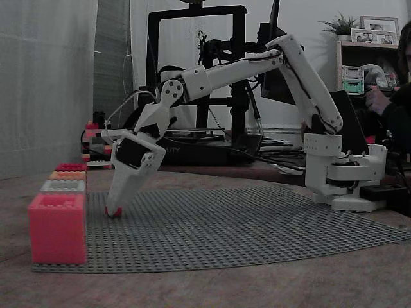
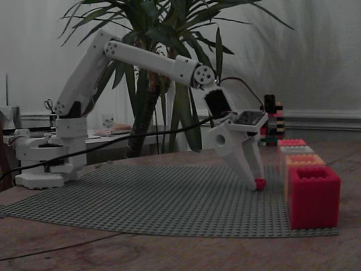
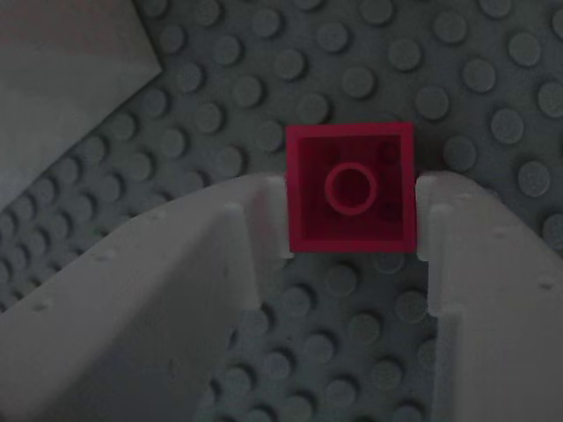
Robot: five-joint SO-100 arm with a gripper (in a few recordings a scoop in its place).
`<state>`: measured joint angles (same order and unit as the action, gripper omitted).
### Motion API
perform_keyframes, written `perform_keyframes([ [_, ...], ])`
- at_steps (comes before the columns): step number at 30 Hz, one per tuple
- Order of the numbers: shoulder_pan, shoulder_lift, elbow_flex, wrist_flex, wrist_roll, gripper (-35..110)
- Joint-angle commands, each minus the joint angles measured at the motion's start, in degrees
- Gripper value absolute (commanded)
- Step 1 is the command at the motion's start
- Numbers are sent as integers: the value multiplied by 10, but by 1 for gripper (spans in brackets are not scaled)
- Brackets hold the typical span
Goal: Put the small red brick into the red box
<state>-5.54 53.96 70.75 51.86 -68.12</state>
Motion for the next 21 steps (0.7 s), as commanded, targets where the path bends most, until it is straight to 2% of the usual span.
perform_keyframes([
  [1,-19,24,-35,0,-2,0],
  [9,-21,49,-55,10,23,0],
  [13,-24,89,-69,47,53,0],
  [21,-28,193,-31,54,176,0],
])
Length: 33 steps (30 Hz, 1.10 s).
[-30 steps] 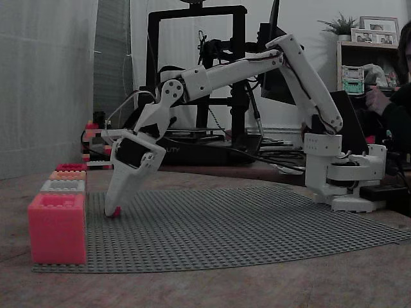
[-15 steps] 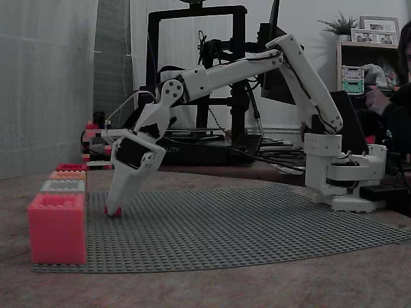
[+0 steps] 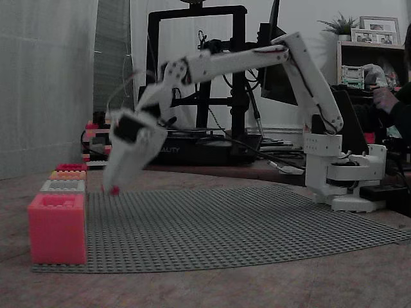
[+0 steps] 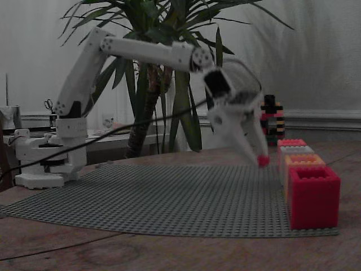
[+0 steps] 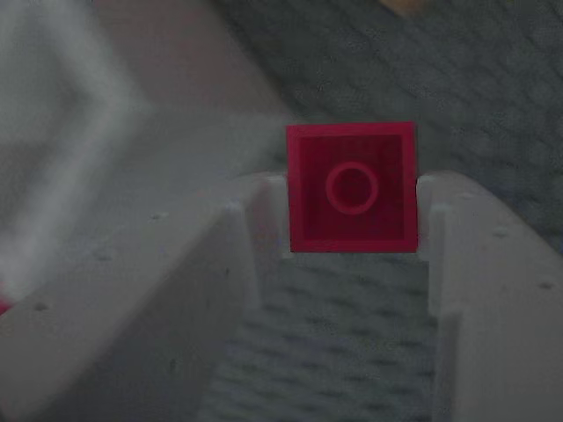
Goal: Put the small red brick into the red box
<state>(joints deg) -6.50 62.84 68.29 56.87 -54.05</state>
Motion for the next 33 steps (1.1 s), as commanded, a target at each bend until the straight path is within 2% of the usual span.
perform_keyframes([
  [1,-18,117,-5,5,56,0],
  [12,65,92,-56,-4,333,0],
  [18,129,20,-147,-18,417,0],
  [33,214,-165,-364,-54,435,0],
])
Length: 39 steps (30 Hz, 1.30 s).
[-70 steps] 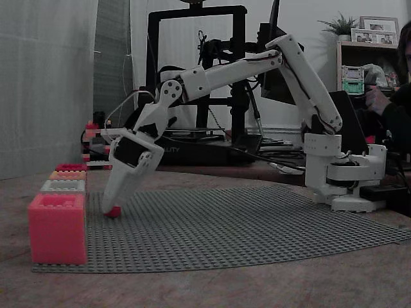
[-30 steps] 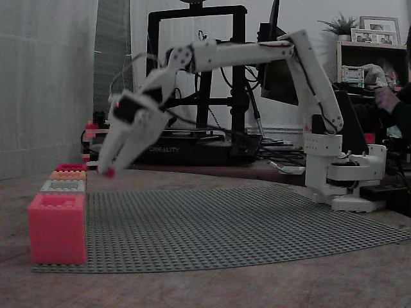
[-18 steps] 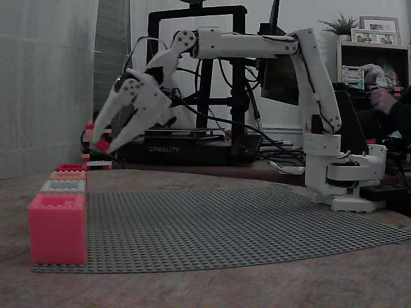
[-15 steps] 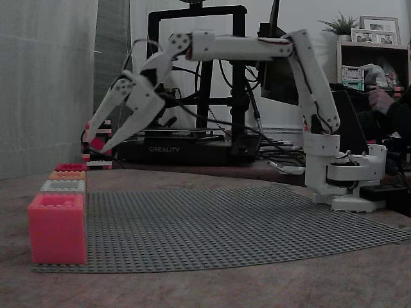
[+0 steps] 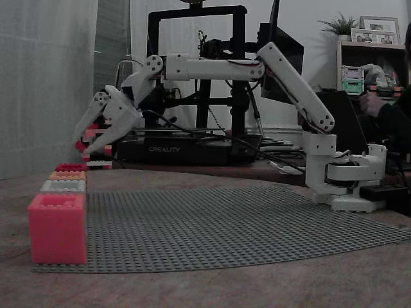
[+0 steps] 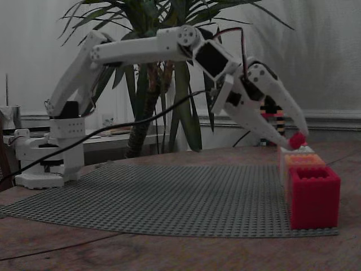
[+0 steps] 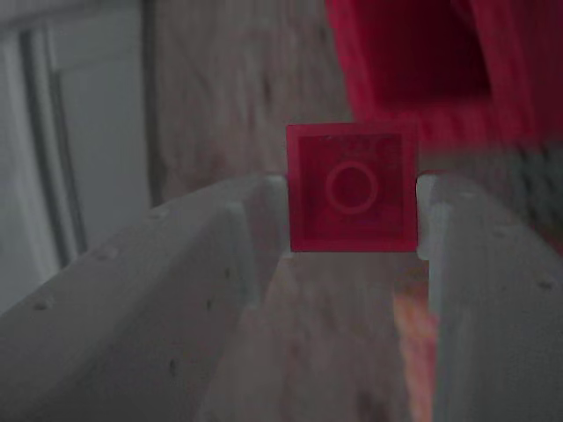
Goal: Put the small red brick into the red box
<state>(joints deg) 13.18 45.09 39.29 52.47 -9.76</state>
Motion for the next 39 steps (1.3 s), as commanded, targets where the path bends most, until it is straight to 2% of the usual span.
perform_keyframes([
  [1,19,4,-85,-11,-10,0],
  [9,32,-51,-147,-13,-11,0],
  [28,31,-82,-172,-19,-36,16],
  [32,31,-75,-171,-19,-38,14],
  [37,29,-11,-123,-21,-33,1],
  [39,23,33,-74,-25,-42,0],
])
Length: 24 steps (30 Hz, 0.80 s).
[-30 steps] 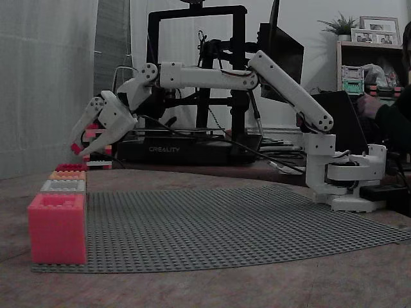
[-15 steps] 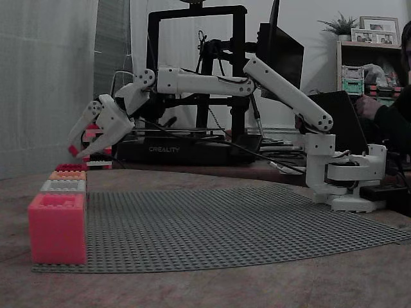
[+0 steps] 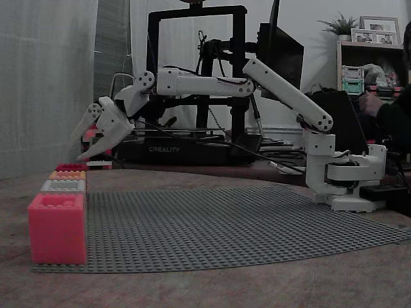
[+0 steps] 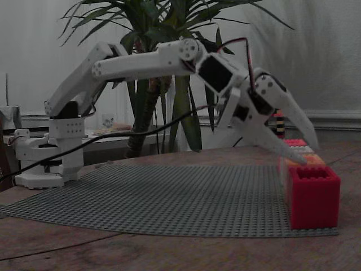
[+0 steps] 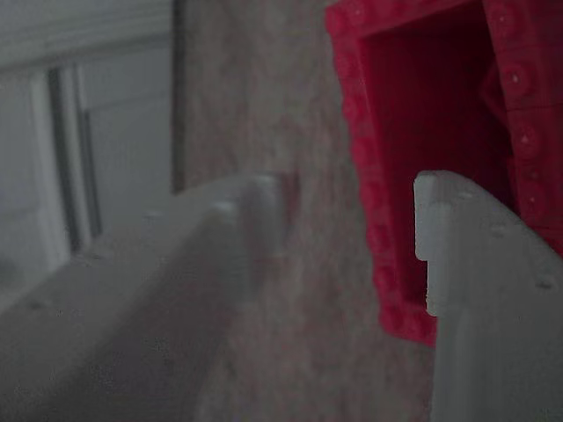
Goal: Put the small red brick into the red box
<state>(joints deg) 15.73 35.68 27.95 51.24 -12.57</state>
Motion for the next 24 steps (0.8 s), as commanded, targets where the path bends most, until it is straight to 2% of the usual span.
perform_keyframes([
  [1,-7,153,69,-18,-21,0],
  [9,-62,443,437,-78,-37,0],
  [24,-165,919,1052,-60,-12,0],
])
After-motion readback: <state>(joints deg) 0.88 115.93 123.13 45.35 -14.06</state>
